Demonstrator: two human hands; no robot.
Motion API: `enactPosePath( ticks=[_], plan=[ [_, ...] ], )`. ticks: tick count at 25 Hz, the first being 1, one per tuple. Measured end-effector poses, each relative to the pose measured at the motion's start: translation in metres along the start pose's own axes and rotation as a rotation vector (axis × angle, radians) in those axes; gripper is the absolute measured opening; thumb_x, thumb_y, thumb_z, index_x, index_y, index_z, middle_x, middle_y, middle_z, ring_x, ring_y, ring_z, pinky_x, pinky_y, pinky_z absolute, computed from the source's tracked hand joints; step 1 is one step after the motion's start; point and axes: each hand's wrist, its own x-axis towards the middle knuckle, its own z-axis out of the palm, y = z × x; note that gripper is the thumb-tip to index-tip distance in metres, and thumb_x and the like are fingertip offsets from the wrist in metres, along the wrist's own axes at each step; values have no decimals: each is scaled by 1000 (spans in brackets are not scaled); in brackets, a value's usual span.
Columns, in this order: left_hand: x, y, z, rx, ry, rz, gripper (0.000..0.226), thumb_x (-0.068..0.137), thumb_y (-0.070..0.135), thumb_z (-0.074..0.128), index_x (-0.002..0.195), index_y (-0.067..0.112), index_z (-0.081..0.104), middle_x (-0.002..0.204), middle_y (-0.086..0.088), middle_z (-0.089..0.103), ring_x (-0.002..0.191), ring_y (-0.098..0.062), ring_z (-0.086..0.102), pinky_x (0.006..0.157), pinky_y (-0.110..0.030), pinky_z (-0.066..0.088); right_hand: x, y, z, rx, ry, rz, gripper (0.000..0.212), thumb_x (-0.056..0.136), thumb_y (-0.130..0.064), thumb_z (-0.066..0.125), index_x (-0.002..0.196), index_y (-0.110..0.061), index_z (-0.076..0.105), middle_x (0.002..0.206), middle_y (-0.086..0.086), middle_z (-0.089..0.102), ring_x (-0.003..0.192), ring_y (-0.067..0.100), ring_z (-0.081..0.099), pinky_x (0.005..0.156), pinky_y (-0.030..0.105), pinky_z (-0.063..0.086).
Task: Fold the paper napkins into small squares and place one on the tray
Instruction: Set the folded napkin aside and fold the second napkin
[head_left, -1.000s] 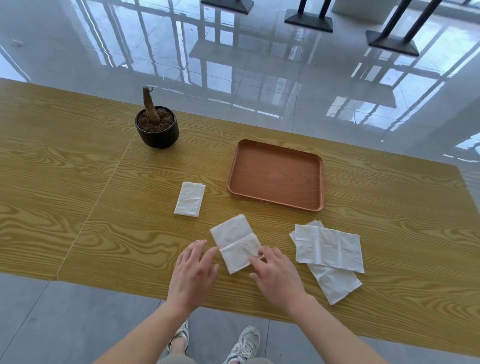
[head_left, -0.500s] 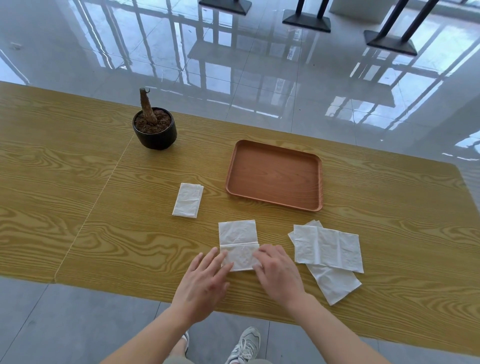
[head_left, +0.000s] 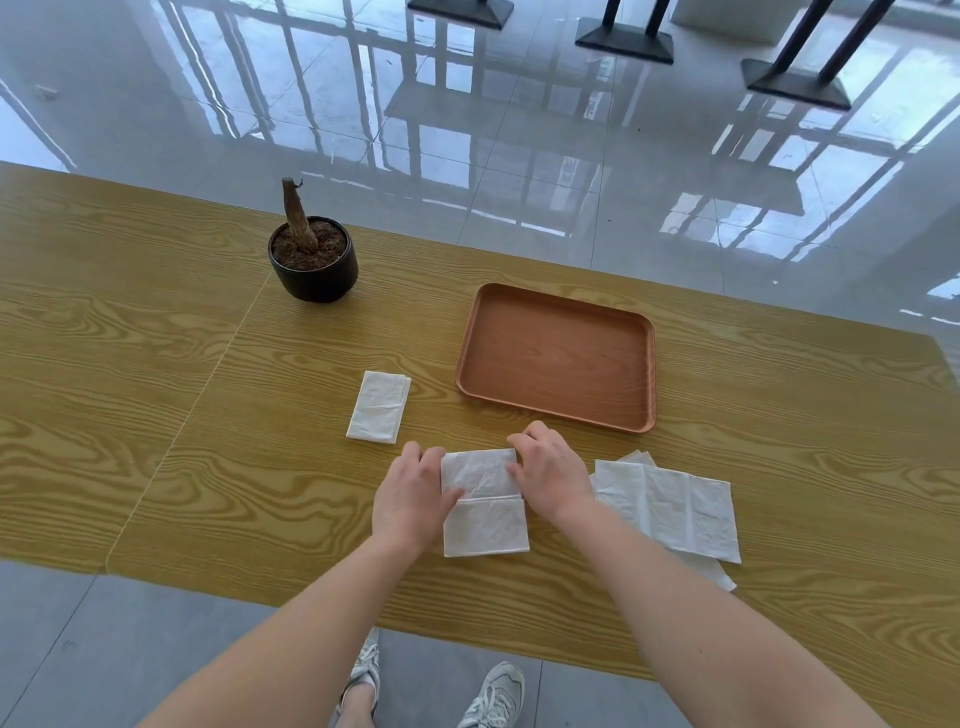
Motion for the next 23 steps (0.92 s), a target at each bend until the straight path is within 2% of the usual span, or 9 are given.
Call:
enactPosePath(
  ticks=[3, 7, 9, 11, 14, 17, 18, 20, 23],
  plan=[
    [5, -3, 4, -13, -8, -25, 56, 82, 45, 76, 130, 24, 54, 109, 5, 46, 100, -17, 54, 82, -34, 52, 6, 1, -1, 9, -30, -10, 19, 96, -24, 60, 115, -19, 63, 113, -1, 54, 109, 20, 50, 87, 33, 47],
    [9, -5, 3, -27, -14, -39, 74, 79, 47, 78, 142, 26, 45, 120, 2, 47, 106, -17, 56, 80, -32, 52, 9, -3, -4, 86, -50, 9, 8, 95, -21, 59, 99, -19, 65, 103, -1, 55, 102, 19, 52, 84, 35, 48],
    [12, -3, 0, -63, -39, -73, 81, 77, 46, 77, 146, 27, 40, 124, 3, 46, 106, -17, 57, 75, -31, 50, 5, -3, -5, 131, -24, -10, 5, 93, -18, 59, 95, -18, 64, 97, -1, 60, 94, 20, 57, 78, 35, 49],
    [15, -2, -4, -153, -48, -118, 76, 77, 41, 75, 144, 26, 45, 120, 4, 50, 102, -16, 58, 75, -32, 50, 1, -1, -6, 202, 8, -11, 6, 90, -14, 60, 94, -19, 61, 89, -2, 65, 84, 21, 61, 71, 36, 51],
    [18, 0, -10, -303, -55, -133, 39, 81, 31, 75, 119, 27, 67, 95, 7, 62, 86, -11, 62, 76, -32, 53, -7, 2, -8, 332, 24, 22, 28, 85, -10, 64, 110, -21, 60, 85, -6, 66, 79, 18, 62, 71, 36, 52],
    [12, 0, -14, -392, -15, -111, 10, 80, 22, 76, 87, 26, 69, 82, 7, 63, 77, -13, 61, 71, -33, 53, -14, 1, -11, 405, 23, 43, 53, 79, -7, 67, 128, -25, 60, 85, -9, 64, 79, 15, 61, 76, 34, 52],
    [9, 1, -14, -402, 16, -77, 13, 79, 20, 77, 79, 27, 66, 81, 7, 63, 76, -13, 60, 70, -33, 52, -17, 1, -12, 412, 24, 40, 53, 78, -7, 68, 128, -25, 61, 86, -10, 64, 79, 14, 61, 77, 34, 52],
    [-1, -2, -13, -399, 78, 6, 23, 76, 15, 79, 71, 28, 61, 78, 9, 63, 75, -10, 59, 67, -30, 50, -25, 1, -12, 384, 37, 4, 40, 78, -8, 70, 115, -23, 70, 88, -11, 67, 82, 12, 61, 77, 33, 53],
    [-21, -10, -8, -298, 93, 130, 25, 74, 9, 80, 70, 26, 62, 77, 13, 63, 78, -10, 57, 66, -31, 50, -44, 1, -8, 269, 41, -127, 18, 83, -5, 69, 94, -18, 76, 93, -7, 71, 90, 14, 59, 76, 36, 53]
  ],
)
